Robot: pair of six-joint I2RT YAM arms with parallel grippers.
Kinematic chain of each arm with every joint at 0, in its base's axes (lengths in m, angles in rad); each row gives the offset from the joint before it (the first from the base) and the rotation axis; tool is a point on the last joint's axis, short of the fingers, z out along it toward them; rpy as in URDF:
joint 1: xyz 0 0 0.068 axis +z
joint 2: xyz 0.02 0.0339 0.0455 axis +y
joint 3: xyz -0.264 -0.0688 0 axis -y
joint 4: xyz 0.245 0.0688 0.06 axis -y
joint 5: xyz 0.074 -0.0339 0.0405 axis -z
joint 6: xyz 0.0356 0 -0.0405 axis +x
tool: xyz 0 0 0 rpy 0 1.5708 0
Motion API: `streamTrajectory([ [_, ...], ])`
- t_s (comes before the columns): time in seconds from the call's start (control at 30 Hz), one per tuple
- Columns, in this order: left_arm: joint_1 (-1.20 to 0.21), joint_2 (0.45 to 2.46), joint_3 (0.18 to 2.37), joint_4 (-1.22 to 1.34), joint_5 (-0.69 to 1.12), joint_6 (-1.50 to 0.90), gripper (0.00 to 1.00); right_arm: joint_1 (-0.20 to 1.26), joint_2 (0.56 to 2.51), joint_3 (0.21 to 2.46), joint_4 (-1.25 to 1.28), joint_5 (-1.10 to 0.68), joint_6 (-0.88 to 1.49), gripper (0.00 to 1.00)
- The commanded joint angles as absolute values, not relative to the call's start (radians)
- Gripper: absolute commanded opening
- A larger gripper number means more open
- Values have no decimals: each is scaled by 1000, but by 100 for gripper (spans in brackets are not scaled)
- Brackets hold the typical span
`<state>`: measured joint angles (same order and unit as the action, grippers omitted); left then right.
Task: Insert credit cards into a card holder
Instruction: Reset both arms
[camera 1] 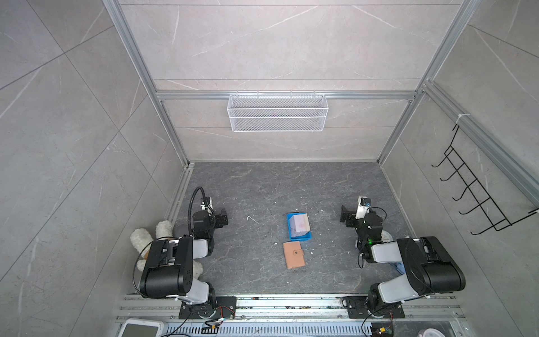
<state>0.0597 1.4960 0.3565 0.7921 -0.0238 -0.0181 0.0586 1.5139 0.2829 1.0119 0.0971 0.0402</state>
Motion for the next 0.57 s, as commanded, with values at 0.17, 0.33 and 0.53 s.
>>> streamTrajectory([
  [0.17, 63, 1502, 366, 834, -28, -11, 100, 58, 1519, 349, 914, 94, 33, 100],
  [0.33, 63, 1502, 368, 833, -27, -11, 100, 58, 1523, 359, 904, 77, 29, 100],
  [0.53, 63, 1502, 367, 834, -27, -11, 100, 58, 1518, 350, 913, 80, 30, 100],
])
